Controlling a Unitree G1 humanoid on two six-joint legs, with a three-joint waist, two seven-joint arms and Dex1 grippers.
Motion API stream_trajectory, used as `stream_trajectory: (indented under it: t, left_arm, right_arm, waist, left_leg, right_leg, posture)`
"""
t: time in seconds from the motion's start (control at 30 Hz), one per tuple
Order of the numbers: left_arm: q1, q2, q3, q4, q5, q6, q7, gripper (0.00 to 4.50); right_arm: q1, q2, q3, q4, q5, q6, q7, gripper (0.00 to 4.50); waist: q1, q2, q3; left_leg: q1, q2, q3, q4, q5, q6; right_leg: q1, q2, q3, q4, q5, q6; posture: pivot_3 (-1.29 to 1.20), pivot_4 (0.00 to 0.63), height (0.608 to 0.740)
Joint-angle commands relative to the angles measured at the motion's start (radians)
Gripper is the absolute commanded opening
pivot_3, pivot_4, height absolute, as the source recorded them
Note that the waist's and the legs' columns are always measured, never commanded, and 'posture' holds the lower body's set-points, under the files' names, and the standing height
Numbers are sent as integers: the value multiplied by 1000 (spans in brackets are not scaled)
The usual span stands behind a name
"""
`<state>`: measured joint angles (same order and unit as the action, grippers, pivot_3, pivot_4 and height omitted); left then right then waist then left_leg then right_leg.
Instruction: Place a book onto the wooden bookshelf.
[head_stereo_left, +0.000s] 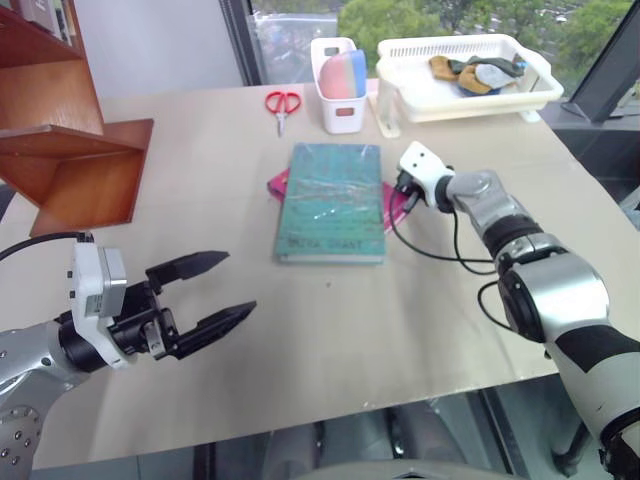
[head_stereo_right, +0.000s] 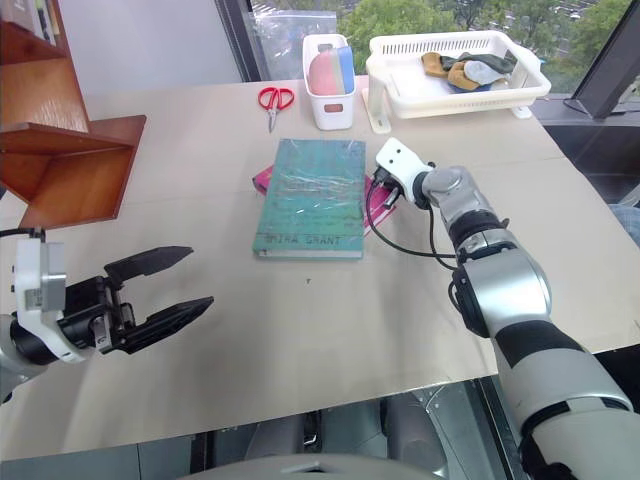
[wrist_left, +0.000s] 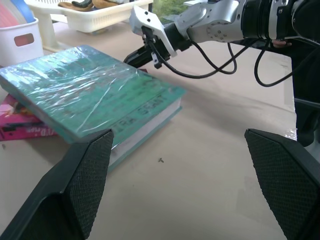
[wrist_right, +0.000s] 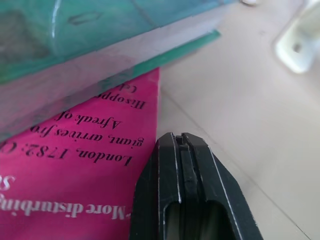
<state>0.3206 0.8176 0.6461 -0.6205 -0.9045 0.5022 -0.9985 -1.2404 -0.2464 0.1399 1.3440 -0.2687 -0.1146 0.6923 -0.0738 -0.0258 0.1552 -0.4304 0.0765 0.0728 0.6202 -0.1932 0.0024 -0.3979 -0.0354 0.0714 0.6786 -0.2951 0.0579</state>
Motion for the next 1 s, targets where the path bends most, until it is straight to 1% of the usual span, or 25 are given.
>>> stream_trajectory:
  t: [0.03, 0.2, 0.27, 0.43, 0.53, 0.6, 0.7, 0.77, 0.83, 0.9, 1.0]
  left_arm:
    - [3, -5, 24, -7, 3, -24, -5, 4500]
    - [2, -4, 18, 1, 2, -26, -10, 4500]
    - [-1, -4, 15, 6, 2, -26, -11, 4500]
    - [-12, -21, 0, 26, 7, -28, 6, 4500]
    - [-10, -34, -5, 41, 13, -31, 4, 4500]
    - [-5, -36, -6, 57, 21, -37, -9, 4500]
    - [-4, -31, -6, 79, 28, -41, -26, 4500]
    - [-11, -14, -10, 115, 43, -46, -50, 4500]
    - [-29, 0, -19, 151, 57, -53, -66, 4500]
    - [-44, 6, -25, 167, 64, -55, -75, 4500]
    - [-58, 7, -31, 174, 73, -53, -82, 4500]
  right_arm:
    - [34, 24, 18, -13, -8, -32, 54, 80]
    - [57, 33, 16, -29, 2, -55, 85, 80]
    - [61, 25, 18, -36, 0, -66, 77, 80]
    - [52, -42, 9, -69, 4, -81, 42, 80]
    - [56, -88, -32, -149, 66, -72, 110, 80]
    - [91, -111, -54, -287, 127, -31, 205, 80]
    - [180, -126, -73, -574, 225, 110, 310, 80]
    - [273, -105, -48, -905, 341, 307, 379, 80]
    - [329, -76, 2, -1106, 388, 421, 409, 80]
    - [353, -49, 55, -1178, 384, 468, 407, 80]
    - [366, -29, 144, -1180, 332, 447, 393, 80]
  waist:
    - [0, 0, 0]
    - [-1, 0, 0]
    - [-1, 0, 0]
    - [2, 1, 0]
    - [8, 1, 1]
    - [7, 1, 1]
    - [4, 1, 1]
    - [4, 1, 1]
    - [5, 1, 1]
    - [4, 1, 1]
    - [9, 1, 1]
  left_leg:
    - [0, 0, 0, 0, 0, 0]
    - [0, 0, 0, 0, 0, 0]
    - [0, 0, 0, 0, 0, 0]
    - [0, 0, 0, 0, 0, 0]
    - [-1, 0, 0, 1, 0, 0]
    - [-1, 0, 0, 1, 0, 0]
    - [-1, 1, 0, 0, 0, 0]
    - [-1, 2, -1, 0, 0, 0]
    - [-1, 2, -1, 0, 0, 0]
    - [-1, 3, -1, 0, 0, 0]
    - [-1, 3, -1, 1, 0, 0]
  right_leg:
    - [0, 0, 0, 0, 0, 0]
    - [0, 0, 0, 0, 0, 0]
    - [0, 0, 0, 0, 0, 0]
    - [0, 0, 0, 0, 0, 0]
    - [0, 0, 0, 0, 0, 0]
    - [0, 0, 0, 0, 0, 0]
    - [0, 1, 0, 0, 0, 0]
    - [0, 1, -1, 0, 0, 0]
    - [0, 1, -1, 0, 0, 0]
    - [-1, 2, -1, 1, 0, 0]
    - [-1, 2, -1, 1, 0, 0]
  posture:
    - [0, 150, 740]
    - [0, 150, 740]
    - [0, 150, 740]
    - [0, 150, 740]
    - [0, 150, 740]
    - [0, 150, 740]
    - [0, 150, 740]
    - [0, 150, 740]
    - [0, 150, 740]
    - [0, 150, 740]
    - [0, 150, 740]
